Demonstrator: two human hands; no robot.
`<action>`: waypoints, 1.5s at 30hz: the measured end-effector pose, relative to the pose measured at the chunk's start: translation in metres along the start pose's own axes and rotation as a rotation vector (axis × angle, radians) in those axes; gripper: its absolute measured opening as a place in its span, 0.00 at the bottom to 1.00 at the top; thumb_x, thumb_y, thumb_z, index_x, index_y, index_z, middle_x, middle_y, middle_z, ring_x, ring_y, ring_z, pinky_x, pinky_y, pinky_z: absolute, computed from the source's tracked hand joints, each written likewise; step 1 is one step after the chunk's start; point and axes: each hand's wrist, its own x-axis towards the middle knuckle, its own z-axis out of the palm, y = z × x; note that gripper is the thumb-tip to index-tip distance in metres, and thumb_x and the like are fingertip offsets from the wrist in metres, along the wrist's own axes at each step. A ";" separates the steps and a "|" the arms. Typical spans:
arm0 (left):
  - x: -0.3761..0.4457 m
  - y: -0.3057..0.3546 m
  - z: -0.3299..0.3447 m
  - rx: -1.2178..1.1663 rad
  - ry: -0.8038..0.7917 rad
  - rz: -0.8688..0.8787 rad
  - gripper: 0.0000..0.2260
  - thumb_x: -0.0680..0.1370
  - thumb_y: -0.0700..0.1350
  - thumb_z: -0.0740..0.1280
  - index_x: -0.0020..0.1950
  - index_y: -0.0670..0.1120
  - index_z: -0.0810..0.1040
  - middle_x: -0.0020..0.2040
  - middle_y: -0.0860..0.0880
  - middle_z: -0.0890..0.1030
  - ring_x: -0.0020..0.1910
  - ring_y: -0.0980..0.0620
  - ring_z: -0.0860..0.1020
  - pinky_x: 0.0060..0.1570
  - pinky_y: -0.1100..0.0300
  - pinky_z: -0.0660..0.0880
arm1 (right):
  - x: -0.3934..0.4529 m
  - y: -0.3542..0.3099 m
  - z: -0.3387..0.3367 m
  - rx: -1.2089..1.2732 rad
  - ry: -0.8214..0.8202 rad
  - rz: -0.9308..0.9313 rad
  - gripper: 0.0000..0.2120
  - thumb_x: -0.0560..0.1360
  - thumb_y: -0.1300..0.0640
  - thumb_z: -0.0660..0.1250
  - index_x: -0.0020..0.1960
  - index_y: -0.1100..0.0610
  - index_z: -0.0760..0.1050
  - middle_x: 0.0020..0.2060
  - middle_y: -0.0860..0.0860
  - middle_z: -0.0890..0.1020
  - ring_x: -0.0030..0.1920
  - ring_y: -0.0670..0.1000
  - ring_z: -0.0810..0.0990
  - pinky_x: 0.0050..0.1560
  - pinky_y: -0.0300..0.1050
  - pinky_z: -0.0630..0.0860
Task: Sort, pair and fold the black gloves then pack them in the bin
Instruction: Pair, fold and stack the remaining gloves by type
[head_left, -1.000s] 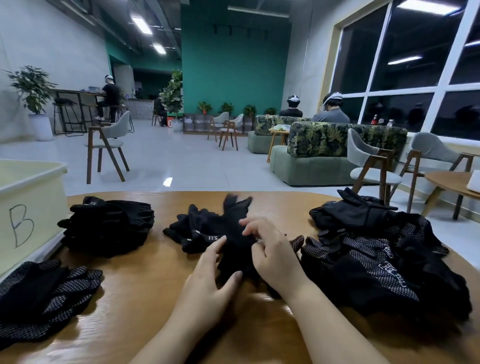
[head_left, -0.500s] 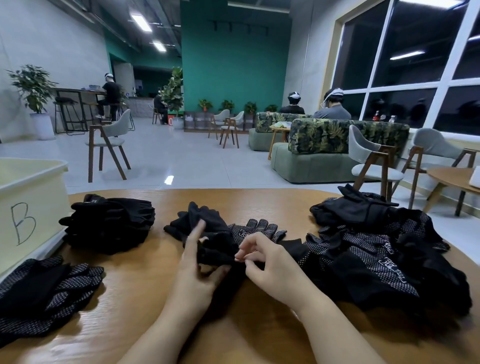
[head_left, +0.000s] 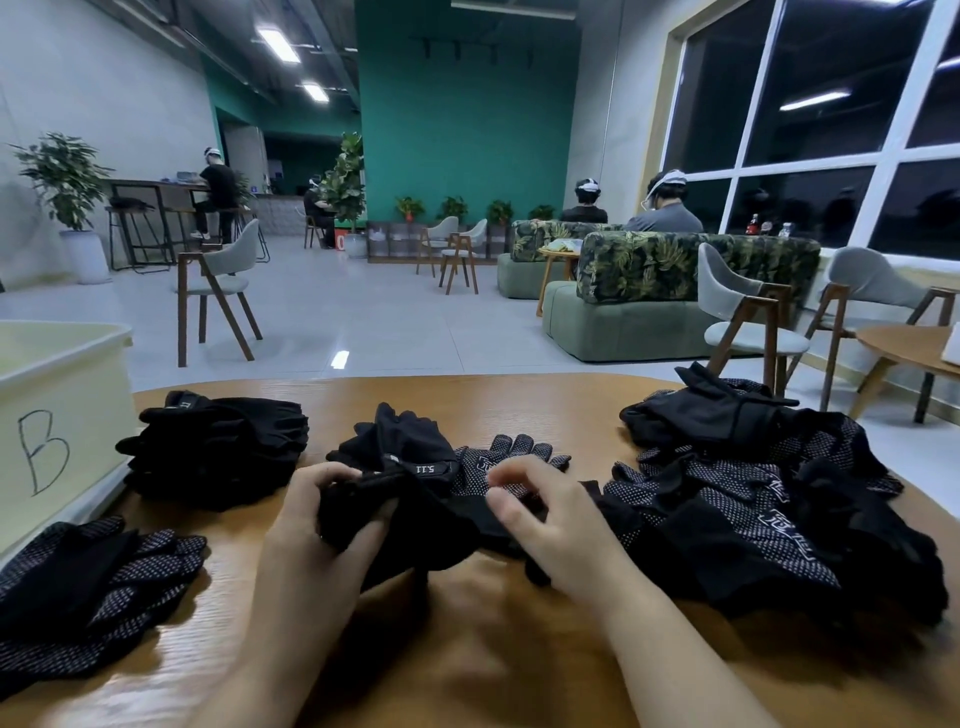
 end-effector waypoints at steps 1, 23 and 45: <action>-0.001 0.001 0.000 0.008 -0.003 0.004 0.23 0.68 0.38 0.75 0.48 0.63 0.69 0.48 0.66 0.77 0.47 0.66 0.76 0.44 0.75 0.71 | -0.002 -0.004 0.006 0.026 -0.067 -0.022 0.13 0.70 0.42 0.66 0.53 0.43 0.74 0.49 0.39 0.81 0.54 0.36 0.76 0.55 0.29 0.69; 0.019 -0.017 -0.022 -0.480 -0.106 -0.745 0.21 0.78 0.41 0.65 0.69 0.51 0.66 0.57 0.47 0.76 0.41 0.48 0.81 0.30 0.54 0.78 | -0.003 -0.003 0.041 -0.113 -0.138 0.131 0.08 0.77 0.45 0.62 0.44 0.48 0.72 0.28 0.44 0.75 0.31 0.41 0.71 0.34 0.36 0.67; 0.007 -0.039 -0.019 0.283 -0.093 -0.321 0.23 0.73 0.32 0.64 0.66 0.47 0.69 0.60 0.50 0.69 0.56 0.57 0.66 0.57 0.64 0.62 | 0.078 -0.004 0.065 -0.772 -0.145 0.048 0.12 0.79 0.56 0.60 0.62 0.54 0.75 0.55 0.54 0.78 0.59 0.57 0.71 0.55 0.48 0.70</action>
